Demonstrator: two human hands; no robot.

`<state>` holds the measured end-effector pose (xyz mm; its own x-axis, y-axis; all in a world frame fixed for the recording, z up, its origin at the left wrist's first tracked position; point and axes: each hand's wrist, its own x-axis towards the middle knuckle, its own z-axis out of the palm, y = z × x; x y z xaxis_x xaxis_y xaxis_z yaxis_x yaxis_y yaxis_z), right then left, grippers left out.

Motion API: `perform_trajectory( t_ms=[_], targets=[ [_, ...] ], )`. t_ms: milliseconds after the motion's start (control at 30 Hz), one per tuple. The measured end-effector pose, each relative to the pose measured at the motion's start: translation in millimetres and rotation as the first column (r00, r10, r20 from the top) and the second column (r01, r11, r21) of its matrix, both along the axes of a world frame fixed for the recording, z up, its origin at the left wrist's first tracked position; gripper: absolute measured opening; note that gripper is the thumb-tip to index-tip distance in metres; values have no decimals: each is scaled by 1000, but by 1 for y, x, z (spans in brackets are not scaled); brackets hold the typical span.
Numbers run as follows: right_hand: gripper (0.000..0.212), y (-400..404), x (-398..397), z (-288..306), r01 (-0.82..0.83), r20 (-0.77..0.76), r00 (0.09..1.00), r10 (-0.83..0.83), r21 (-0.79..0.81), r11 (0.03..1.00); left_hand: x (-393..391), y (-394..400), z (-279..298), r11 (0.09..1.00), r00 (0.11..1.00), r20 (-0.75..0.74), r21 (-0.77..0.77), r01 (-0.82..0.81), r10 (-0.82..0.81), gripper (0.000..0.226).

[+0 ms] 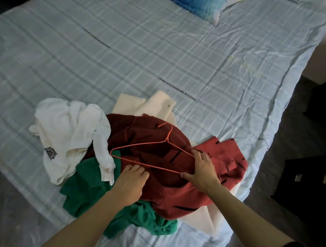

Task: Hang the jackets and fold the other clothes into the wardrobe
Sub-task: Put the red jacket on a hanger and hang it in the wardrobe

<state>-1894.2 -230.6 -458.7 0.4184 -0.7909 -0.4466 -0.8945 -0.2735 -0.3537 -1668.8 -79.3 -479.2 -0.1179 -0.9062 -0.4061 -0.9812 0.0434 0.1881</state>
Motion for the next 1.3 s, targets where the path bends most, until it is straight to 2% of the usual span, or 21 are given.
perform_trajectory(
  t_ms=[67, 200, 300, 367, 467, 567, 667, 833, 900, 1000, 1100, 1300],
  targets=[
    [100, -1, -1, -1, 16, 7, 1000, -17, 30, 999, 6, 7, -2, 1000, 1000, -1, 20, 9, -9, 48],
    [100, -2, -1, 0, 10, -1, 1000, -10, 28, 1000, 10, 8, -4, 997, 997, -56, -55, 53, -56, 77],
    [94, -1, -3, 0, -1, 35, 999, 1, 21, 1000, 6, -4, -4, 988, 992, -24, -102, 120, -123, 73],
    [76, -1, -5, 0, 19, 110, 994, -20, 10, 1000, 5, -9, -5, 989, 990, 24, -60, 139, -138, 66],
    [26, -5, -6, -1, 88, 275, 959, -64, -74, 993, 13, -7, -8, 987, 984, 70, -12, 163, -162, 50],
    [21, -10, -7, 0, 102, 332, 942, -46, -153, 983, 23, 0, -13, 965, 960, 108, -2, 262, -260, 40],
    [20, -12, -9, -2, 88, 360, 933, -13, -192, 977, 32, 3, -11, 949, 940, 136, -7, 316, -312, 46],
    [19, -13, -17, -4, 92, 422, 907, 3, -205, 974, 64, 6, 0, 982, 970, 196, -90, 166, -146, 35],
    [17, -13, -25, -3, 87, 444, 896, 17, -212, 973, 75, 9, 2, 988, 979, 180, -106, 115, -94, 39],
    [20, -14, -38, -5, 95, 468, 884, 13, -206, 974, 84, 14, 8, 984, 996, 89, -179, 10, 6, 46],
    [22, -14, -45, -4, 72, 473, 881, 32, -201, 977, 88, 18, 19, 950, 994, -35, -294, -105, 99, 40],
    [16, -18, -43, 2, -128, 442, 875, 196, -178, 976, 95, 17, 45, 862, 955, -182, -415, -291, 234, 32]
  ],
)
